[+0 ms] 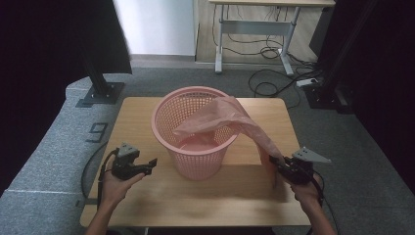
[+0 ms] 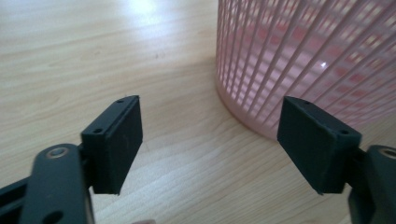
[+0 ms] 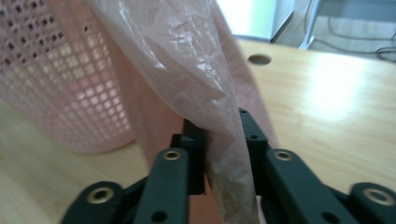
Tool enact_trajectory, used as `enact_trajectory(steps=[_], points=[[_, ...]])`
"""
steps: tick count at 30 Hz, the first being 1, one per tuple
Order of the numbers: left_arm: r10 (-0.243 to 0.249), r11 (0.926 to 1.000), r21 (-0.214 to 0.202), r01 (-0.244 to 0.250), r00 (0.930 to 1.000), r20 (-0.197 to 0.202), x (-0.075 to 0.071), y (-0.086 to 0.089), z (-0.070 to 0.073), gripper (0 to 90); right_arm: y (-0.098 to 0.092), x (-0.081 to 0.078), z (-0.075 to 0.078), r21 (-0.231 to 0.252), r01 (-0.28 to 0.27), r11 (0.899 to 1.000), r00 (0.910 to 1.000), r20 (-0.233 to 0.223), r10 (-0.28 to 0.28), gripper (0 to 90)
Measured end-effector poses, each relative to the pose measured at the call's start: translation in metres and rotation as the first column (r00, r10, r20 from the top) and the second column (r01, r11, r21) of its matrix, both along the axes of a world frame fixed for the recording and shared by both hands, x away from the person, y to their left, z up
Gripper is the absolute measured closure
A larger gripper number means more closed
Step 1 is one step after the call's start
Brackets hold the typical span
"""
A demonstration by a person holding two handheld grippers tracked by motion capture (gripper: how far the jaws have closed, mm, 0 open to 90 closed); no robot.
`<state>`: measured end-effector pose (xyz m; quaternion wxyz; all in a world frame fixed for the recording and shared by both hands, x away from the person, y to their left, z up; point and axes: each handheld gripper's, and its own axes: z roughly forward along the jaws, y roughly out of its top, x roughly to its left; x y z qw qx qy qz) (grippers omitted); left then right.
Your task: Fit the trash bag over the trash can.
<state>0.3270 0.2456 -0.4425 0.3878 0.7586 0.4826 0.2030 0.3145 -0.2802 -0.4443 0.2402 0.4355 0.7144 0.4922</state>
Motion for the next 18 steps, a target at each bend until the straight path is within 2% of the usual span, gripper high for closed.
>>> enact_trajectory(steps=[1,2,3,4,5,9,10,11,12,13,14,15,16,18], points=[[0.001,0.9998,-0.018,0.000,0.9997,0.026,-0.003,0.004,0.009,25.9,-0.005,0.001,0.006,0.017,0.018,1.000,0.9996,0.020,-0.019,81.5],[0.001,0.9998,-0.018,0.000,0.9997,0.026,-0.003,0.004,0.009,26.5,-0.005,0.001,0.006,0.017,0.018,1.000,0.9996,0.020,-0.019,81.5],[0.001,0.9994,-0.035,0.000,0.9993,0.036,-0.005,0.007,0.013,27.1,-0.009,0.001,0.012,0.027,0.022,0.999,0.9986,0.047,-0.023,83.3],[0.000,0.9989,-0.047,0.002,0.9990,0.045,-0.006,0.009,0.016,27.1,-0.009,0.001,0.012,0.027,0.022,0.999,0.9986,0.047,-0.023,83.3],[-0.001,0.9985,-0.055,0.005,0.9978,0.067,-0.008,0.011,0.023,27.1,-0.011,0.002,0.018,0.034,0.021,0.999,0.9968,0.076,-0.024,84.3],[-0.006,0.9975,-0.069,0.012,0.9955,0.095,-0.010,0.013,0.034,26.8,-0.013,0.006,0.037,0.050,0.029,0.998,0.9905,0.133,-0.036,86.6],[-0.008,0.9974,-0.071,0.015,0.9948,0.102,-0.010,0.014,0.037,26.8,-0.013,0.006,0.037,0.050,0.029,0.998,0.9905,0.133,-0.036,86.6],[-0.009,0.9964,-0.083,0.019,0.9933,0.115,-0.011,0.015,0.044,26.8,-0.013,0.007,0.049,0.066,0.021,0.998,0.9852,0.168,-0.031,87.6],[-0.009,0.9964,-0.083,0.019,0.9933,0.115,-0.011,0.015,0.044,26.8,-0.013,0.007,0.049,0.066,0.021,0.998,0.9852,0.168,-0.031,87.6],[-0.012,0.9953,-0.094,0.023,0.9925,0.121,-0.012,0.016,0.047,26.8,-0.013,0.009,0.061,0.073,0.004,0.997,0.9790,0.203,-0.019,87.9],[-0.013,0.9947,-0.099,0.025,0.9921,0.125,-0.012,0.016,0.049,26.8,-0.013,0.009,0.061,0.073,0.004,0.997,0.9790,0.203,-0.019,87.9],[-0.018,0.9941,-0.104,0.032,0.9911,0.132,-0.012,0.016,0.053,26.9,-0.011,0.012,0.071,0.065,-0.015,0.998,0.9743,0.225,0.000,87.9],[-0.018,0.9941,-0.104,0.032,0.9911,0.132,-0.012,0.016,0.053,26.9,-0.011,0.012,0.071,0.065,-0.015,0.998,0.9743,0.225,0.000,87.9],[-0.031,0.9895,-0.135,0.050,0.9900,0.137,-0.012,0.015,0.060,26.7,-0.005,0.015,0.088,0.054,-0.044,0.998,0.9663,0.256,0.029,87.9]])
